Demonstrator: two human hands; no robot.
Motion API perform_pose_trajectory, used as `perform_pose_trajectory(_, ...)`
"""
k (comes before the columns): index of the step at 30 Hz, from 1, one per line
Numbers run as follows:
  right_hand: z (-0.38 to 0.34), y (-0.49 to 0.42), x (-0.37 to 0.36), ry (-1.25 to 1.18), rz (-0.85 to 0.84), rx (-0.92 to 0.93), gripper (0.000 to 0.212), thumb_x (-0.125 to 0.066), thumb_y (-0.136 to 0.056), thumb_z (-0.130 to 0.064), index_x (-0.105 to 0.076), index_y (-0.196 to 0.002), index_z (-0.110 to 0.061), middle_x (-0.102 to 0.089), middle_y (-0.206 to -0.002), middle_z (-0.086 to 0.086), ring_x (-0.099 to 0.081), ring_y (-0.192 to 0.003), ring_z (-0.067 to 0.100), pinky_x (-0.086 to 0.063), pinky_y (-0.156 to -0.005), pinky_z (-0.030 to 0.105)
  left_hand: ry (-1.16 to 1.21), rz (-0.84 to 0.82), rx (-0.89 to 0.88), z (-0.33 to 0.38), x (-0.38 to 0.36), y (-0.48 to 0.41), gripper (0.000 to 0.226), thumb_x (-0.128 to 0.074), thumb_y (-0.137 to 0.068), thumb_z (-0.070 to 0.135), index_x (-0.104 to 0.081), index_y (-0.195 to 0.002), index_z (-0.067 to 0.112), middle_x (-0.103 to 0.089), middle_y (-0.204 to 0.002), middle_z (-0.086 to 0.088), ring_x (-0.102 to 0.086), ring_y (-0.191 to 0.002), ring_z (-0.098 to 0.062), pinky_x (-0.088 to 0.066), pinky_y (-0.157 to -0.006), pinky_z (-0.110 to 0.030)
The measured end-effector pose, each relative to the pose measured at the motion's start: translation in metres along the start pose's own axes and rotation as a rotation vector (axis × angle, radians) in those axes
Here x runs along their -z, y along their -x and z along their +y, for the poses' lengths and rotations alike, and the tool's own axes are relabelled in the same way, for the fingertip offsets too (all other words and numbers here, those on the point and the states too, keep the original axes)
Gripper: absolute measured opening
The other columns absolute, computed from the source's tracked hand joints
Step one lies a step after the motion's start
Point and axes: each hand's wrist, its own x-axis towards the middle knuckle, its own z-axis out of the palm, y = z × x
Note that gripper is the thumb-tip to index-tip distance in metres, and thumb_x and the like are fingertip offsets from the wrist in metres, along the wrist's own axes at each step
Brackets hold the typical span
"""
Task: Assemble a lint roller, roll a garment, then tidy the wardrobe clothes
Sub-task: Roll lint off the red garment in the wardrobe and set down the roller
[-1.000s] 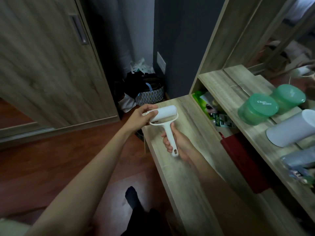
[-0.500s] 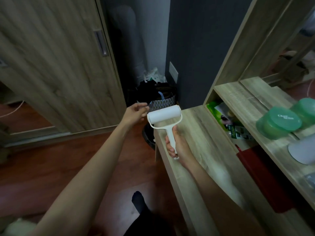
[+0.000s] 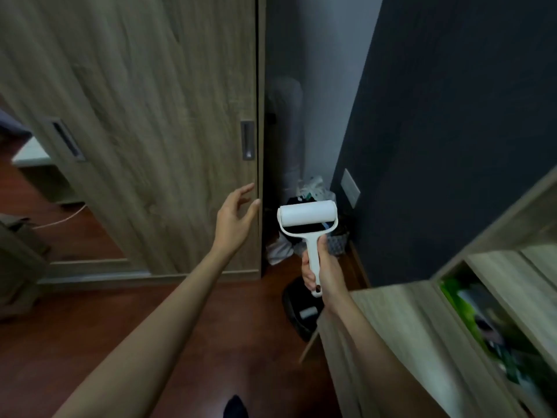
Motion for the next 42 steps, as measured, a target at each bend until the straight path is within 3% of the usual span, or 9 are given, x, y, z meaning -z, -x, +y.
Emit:
perform_pose_trajectory(4, -0.022, -0.05, -0.036, -0.008, -0.001, 0.043, 0.063, -0.028, -0.087, -0.065, -0.051, -0.066, -0.01, -0.033, -0.041, 0.001, -0.03, -0.031, 0.012, -0.024, -0.033, 0.02, -0.115, 0.047, -0.085, -0.031, 0.019, -0.061, 0.047, -0.065, -0.094, 0.02, -0.052, -0.138, 0.011, -0.053, -0.142, -0.006, -0.05, -0.13, -0.018, -0.04, -0.111, -0.033)
perform_pose_trajectory(7, -0.039, -0.083, -0.057, -0.011, -0.002, 0.078, 0.063, -0.03, -0.081, -0.068, -0.051, -0.067, -0.01, -0.033, -0.042, 0.001, -0.029, -0.032, 0.013, -0.024, -0.035, 0.02, -0.223, 0.068, -0.062, -0.048, 0.023, -0.107, 0.055, -0.062, -0.095, 0.026, -0.044, -0.146, 0.014, -0.036, -0.156, -0.007, -0.034, -0.143, -0.022, -0.027, -0.116, -0.031)
perform_pose_trajectory(13, -0.07, -0.137, -0.079, -0.087, 0.041, 0.107, 0.063, -0.031, -0.081, -0.068, -0.052, -0.065, -0.01, -0.033, -0.042, 0.002, -0.03, -0.031, 0.012, -0.023, -0.033, 0.018, -0.421, 0.113, -0.092, -0.072, 0.016, -0.19, 0.077, -0.06, -0.096, 0.034, -0.018, -0.156, 0.01, -0.009, -0.165, -0.013, -0.011, -0.151, -0.034, -0.017, -0.12, -0.045)
perform_pose_trajectory(18, -0.087, -0.177, -0.084, -0.121, 0.031, 0.13, 0.062, -0.033, -0.08, -0.067, -0.052, -0.065, -0.01, -0.032, -0.042, 0.002, -0.03, -0.03, 0.012, -0.025, -0.032, 0.018, -0.514, 0.09, -0.082, -0.086, 0.001, -0.244, 0.096, -0.064, -0.093, 0.035, 0.002, -0.156, 0.004, 0.01, -0.163, -0.02, 0.01, -0.149, -0.041, -0.002, -0.119, -0.044)
perform_pose_trajectory(23, -0.103, -0.226, -0.086, -0.166, 0.029, 0.137, 0.062, -0.035, -0.078, -0.066, -0.052, -0.066, -0.008, -0.033, -0.041, 0.002, -0.03, -0.028, 0.011, -0.025, -0.031, 0.017, -0.712, 0.043, -0.078, -0.105, -0.02, -0.284, 0.117, -0.074, -0.081, 0.047, 0.01, -0.155, 0.012, 0.005, -0.159, -0.032, 0.004, -0.146, -0.052, -0.008, -0.115, -0.059)
perform_pose_trajectory(29, -0.116, -0.266, -0.089, -0.128, 0.011, 0.157, 0.062, -0.033, -0.08, -0.065, -0.054, -0.065, -0.009, -0.033, -0.04, 0.002, -0.03, -0.029, 0.012, -0.024, -0.031, 0.017, -0.769, 0.04, -0.047, -0.131, -0.04, -0.312, 0.134, -0.08, -0.07, 0.052, 0.018, -0.155, 0.017, 0.002, -0.158, -0.032, -0.004, -0.145, -0.054, -0.009, -0.109, -0.068)
perform_pose_trajectory(35, -0.119, -0.289, -0.092, -0.11, 0.0, 0.149, 0.063, -0.031, -0.081, -0.065, -0.053, -0.064, -0.009, -0.033, -0.04, 0.003, -0.029, -0.029, 0.012, -0.024, -0.032, 0.018, -0.744, 0.079, -0.078, -0.137, -0.046, -0.318, 0.132, -0.08, -0.071, 0.045, 0.019, -0.154, 0.02, 0.004, -0.157, -0.026, 0.002, -0.144, -0.049, -0.006, -0.106, -0.072)
perform_pose_trajectory(38, -0.119, -0.296, -0.097, -0.122, -0.03, 0.136, 0.063, -0.031, -0.08, -0.066, -0.052, -0.064, -0.009, -0.031, -0.041, 0.003, -0.028, -0.029, 0.012, -0.024, -0.031, 0.017, -0.735, 0.081, -0.086, -0.138, -0.044, -0.319, 0.128, -0.077, -0.073, 0.042, 0.021, -0.153, 0.024, 0.017, -0.158, -0.022, 0.017, -0.145, -0.045, -0.001, -0.107, -0.071)
perform_pose_trajectory(42, -0.12, -0.308, -0.109, -0.111, -0.058, 0.092, 0.063, -0.032, -0.077, -0.067, -0.052, -0.064, -0.009, -0.031, -0.041, 0.003, -0.028, -0.028, 0.012, -0.024, -0.03, 0.016, -0.765, 0.11, -0.095, -0.142, -0.034, -0.32, 0.13, -0.078, -0.07, 0.04, 0.022, -0.153, 0.027, 0.019, -0.157, -0.02, 0.008, -0.145, -0.045, -0.002, -0.107, -0.071)
